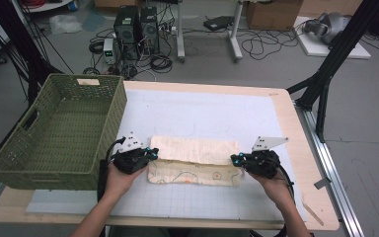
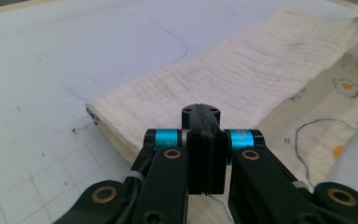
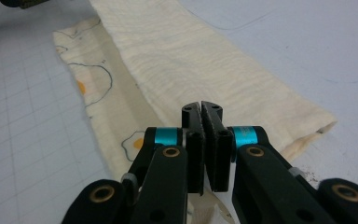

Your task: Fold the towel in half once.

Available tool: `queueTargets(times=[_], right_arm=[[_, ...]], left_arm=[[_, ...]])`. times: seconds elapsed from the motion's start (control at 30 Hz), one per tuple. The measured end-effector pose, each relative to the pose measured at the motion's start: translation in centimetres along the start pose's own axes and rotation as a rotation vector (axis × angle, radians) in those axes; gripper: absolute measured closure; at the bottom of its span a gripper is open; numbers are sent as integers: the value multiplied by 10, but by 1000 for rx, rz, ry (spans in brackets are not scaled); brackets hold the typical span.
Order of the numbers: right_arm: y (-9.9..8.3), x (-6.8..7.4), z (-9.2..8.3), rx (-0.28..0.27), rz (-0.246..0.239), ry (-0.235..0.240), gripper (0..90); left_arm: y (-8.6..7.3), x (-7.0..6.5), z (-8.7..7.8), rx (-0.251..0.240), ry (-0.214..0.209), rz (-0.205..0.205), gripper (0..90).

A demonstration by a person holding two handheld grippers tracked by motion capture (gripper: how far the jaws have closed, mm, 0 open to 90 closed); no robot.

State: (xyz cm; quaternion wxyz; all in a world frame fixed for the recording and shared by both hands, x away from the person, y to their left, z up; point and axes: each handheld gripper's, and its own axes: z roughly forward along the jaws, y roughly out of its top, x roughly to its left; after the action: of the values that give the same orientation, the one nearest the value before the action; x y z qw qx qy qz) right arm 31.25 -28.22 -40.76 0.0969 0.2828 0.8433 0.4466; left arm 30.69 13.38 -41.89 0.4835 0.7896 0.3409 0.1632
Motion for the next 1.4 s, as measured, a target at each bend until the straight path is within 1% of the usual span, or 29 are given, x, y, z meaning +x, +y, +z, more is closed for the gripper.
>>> queueTargets(times=[0.07,0.13,0.17,0.27,0.37,0.43,0.5,0.6,0.67,0.7,0.73,0.77,0.8,0.83,0.9,1.0,1.03,1.1,1.13,1.23,1.3,1.4], right_arm=[[-1,4,-5,4,-3,4,881],[-3,9,-8,2,-12,8,881],[-4,11,-9,2,-22,10,881],[-10,18,-11,18,-29,19,881],[-19,21,-9,59,-26,25,881],[-25,22,-6,70,-18,35,881],[-30,23,-3,92,-22,40,881],[-36,25,3,120,-19,54,881],[-38,24,5,134,-14,60,880],[-38,24,5,139,-9,67,878],[-38,24,5,138,-7,67,867],[-38,23,4,126,-5,71,840],[-37,23,2,113,-4,73,812],[-36,23,0,92,-1,67,778],[-32,21,-4,54,2,65,748],[-28,17,-7,17,13,50,696],[-26,15,-7,6,11,44,677],[-24,12,-7,-12,15,38,649],[-23,10,-7,-21,13,32,638],[-20,5,-6,-44,30,32,587],[-18,2,-6,-69,36,39,569],[-14,0,-6,-92,37,28,517]], left_arm=[[-2,-4,-4,-5,-8,4,892],[-6,-8,-8,1,-19,10,892],[-9,-10,-10,7,-21,13,892],[-18,-17,-12,31,-38,18,892],[-28,-22,-11,60,-51,22,892],[-32,-24,-9,78,-55,24,892],[-35,-25,-7,103,-60,23,892],[-39,-25,-5,127,-61,29,892],[-41,-25,-3,133,-61,30,890],[-40,-25,-4,136,-63,38,889],[-40,-25,-4,128,-64,35,887],[-39,-25,-5,123,-63,38,880],[-37,-24,-6,110,-59,31,862],[-36,-23,-8,99,-58,29,836],[-32,-20,-10,80,-46,35,812],[-26,-16,-11,42,-35,16,754],[-24,-14,-12,38,-32,21,751],[-22,-12,-11,29,-22,25,730],[-21,-11,-10,21,-21,20,727],[-18,-8,-8,3,-20,16,702],[-16,-7,-8,-10,-19,17,681],[-14,-4,-7,-33,-26,3,642]])
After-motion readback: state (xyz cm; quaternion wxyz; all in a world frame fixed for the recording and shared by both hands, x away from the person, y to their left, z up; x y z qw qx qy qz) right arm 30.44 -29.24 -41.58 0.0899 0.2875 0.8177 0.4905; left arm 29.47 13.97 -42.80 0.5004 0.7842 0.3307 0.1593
